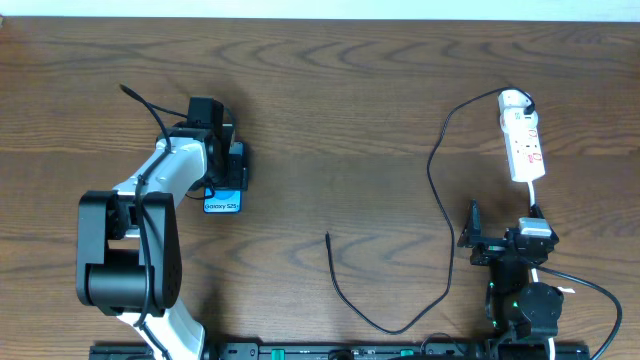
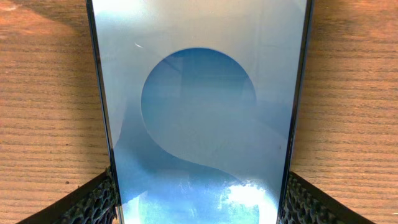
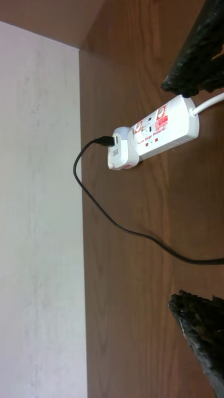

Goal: Plug charger to phone and switch on socket

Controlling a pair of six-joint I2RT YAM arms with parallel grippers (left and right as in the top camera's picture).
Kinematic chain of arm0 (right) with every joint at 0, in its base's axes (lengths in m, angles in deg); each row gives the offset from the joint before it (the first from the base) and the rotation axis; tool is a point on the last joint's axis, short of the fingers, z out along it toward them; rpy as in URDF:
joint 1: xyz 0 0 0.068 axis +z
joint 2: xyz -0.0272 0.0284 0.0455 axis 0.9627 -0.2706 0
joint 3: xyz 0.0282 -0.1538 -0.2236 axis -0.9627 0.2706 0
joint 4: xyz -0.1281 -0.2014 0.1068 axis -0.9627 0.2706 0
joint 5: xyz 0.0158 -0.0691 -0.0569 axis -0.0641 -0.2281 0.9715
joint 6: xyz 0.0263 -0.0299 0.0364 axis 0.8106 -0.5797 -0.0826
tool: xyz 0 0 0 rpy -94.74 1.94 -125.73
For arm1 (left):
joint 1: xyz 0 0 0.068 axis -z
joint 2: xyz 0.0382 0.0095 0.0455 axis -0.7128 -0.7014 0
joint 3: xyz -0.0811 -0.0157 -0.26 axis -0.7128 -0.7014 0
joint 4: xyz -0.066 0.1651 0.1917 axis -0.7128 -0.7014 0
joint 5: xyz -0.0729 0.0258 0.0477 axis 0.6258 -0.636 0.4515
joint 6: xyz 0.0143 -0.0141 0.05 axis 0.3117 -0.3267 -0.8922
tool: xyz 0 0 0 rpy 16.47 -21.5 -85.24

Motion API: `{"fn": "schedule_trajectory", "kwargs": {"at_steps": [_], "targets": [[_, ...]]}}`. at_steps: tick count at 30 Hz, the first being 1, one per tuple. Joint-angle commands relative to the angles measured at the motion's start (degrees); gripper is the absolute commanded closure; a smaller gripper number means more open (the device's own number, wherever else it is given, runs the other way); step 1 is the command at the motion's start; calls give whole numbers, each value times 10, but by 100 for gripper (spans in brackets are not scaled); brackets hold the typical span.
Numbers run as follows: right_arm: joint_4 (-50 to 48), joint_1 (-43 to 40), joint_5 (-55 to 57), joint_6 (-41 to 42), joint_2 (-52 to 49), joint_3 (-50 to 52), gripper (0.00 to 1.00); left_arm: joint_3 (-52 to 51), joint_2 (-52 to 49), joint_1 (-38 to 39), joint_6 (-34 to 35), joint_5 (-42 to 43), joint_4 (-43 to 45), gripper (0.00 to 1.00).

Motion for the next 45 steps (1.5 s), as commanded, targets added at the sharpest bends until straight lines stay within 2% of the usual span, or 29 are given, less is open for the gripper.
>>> {"fn": "schedule_trajectory", "kwargs": {"at_steps": [1,7,22,31,35,36,45], "targets": [[2,4,2,-9,4,1,1,-20,-38,-2,-4,-28,-7,28],[2,4,2,-9,4,1,1,-20,-38,-2,-4,-28,-7,30],[2,4,2,-9,4,1,1,-20,-38,-1,-4,-28,-7,50],[2,4,2,-9,4,1,1,-20,-38,-1,-4,-28,-7,72],[2,4,2,-9,4,1,1,-20,-38,-2,-4,-28,-7,91],[2,4,2,-9,4,1,1,-20,-38,-2,-4,-28,-6,92],[2,4,2,-9,4,1,1,-20,-38,-1,-4,-28,-5,93]]}}
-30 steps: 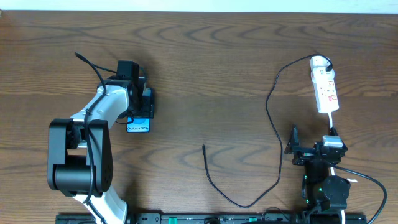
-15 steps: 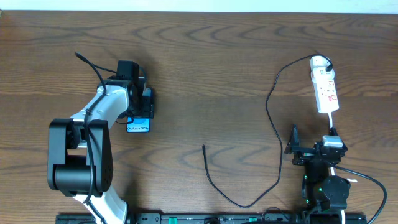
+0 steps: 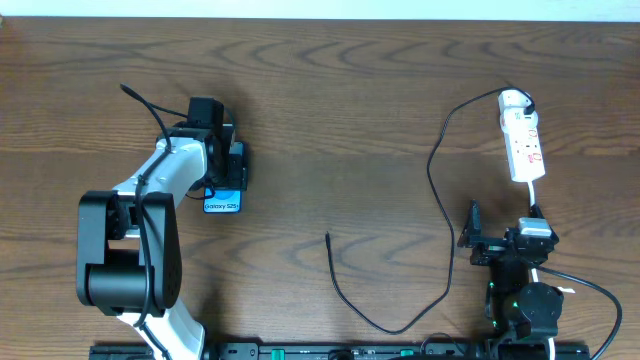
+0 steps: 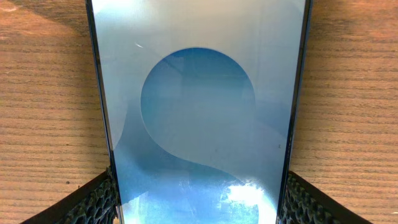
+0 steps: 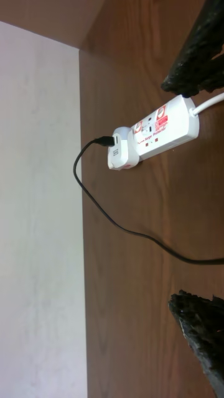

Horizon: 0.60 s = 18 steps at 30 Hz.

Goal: Plug charger to phone and switch on socket

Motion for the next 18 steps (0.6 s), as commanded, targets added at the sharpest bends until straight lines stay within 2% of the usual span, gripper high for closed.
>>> {"fn": "schedule_trajectory", "kwargs": {"at_steps": [1,18], "targets": [[2,4,2,-9,4,1,1,-20,-39,-2,-3,-27,-5,93],[2,4,2,-9,4,1,1,-15,-35,-2,-4,-27,3,93]]}}
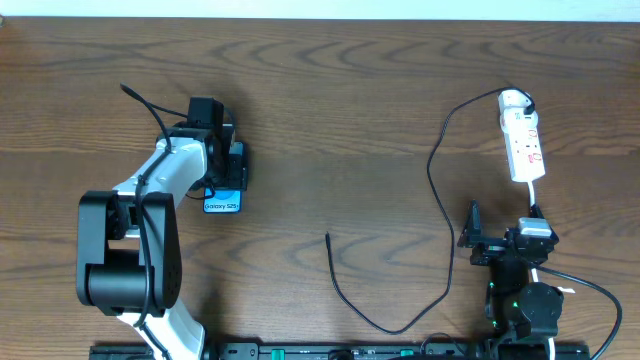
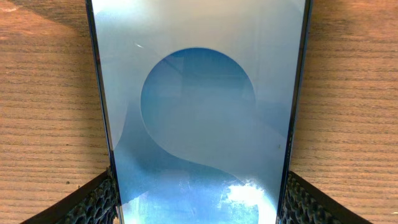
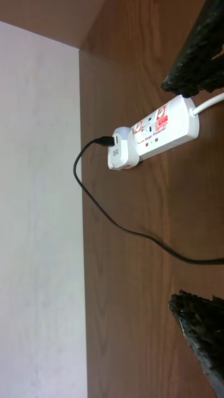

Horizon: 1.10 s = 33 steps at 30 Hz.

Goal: Plug charger to phone and switch on socket

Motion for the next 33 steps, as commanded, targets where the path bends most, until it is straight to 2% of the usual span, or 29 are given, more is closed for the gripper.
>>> {"fn": "schedule_trajectory", "kwargs": {"at_steps": [1,33], "targets": [[2,4,2,-9,4,1,1,-15,-35,-2,-4,-27,2,93],[2,4,2,-9,4,1,1,-2,-6,-2,-4,-27,12,93]]}}
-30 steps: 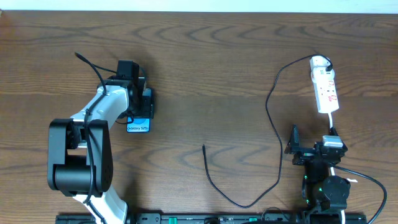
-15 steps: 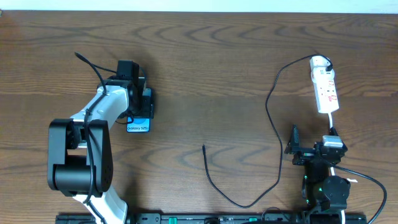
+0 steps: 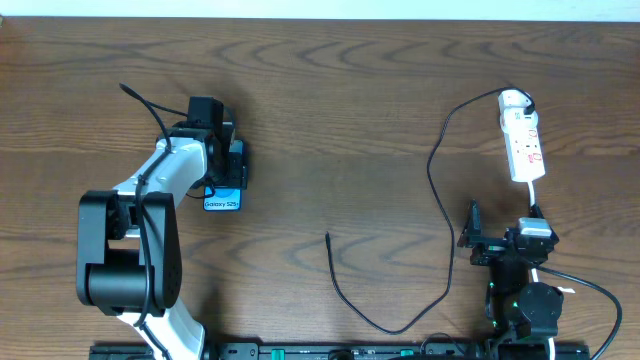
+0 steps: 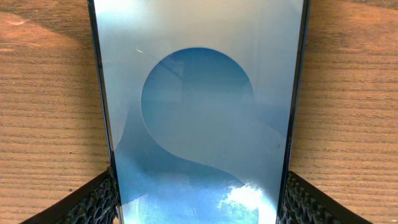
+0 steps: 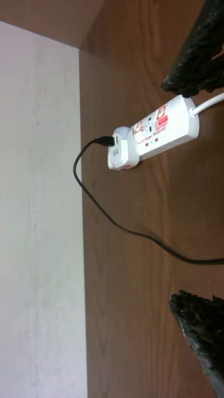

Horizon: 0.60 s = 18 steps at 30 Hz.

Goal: Plug charger to phone and switch on socket

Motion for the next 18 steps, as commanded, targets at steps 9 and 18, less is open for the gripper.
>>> {"fn": "schedule_trajectory", "kwargs": {"at_steps": [9,18], "targets": [[2,4,2,-9,4,1,1,-2,28,-2,-4,-26,2,93],[2,4,2,-9,4,1,1,-2,40,-2,-3,-26,-2,93]]}}
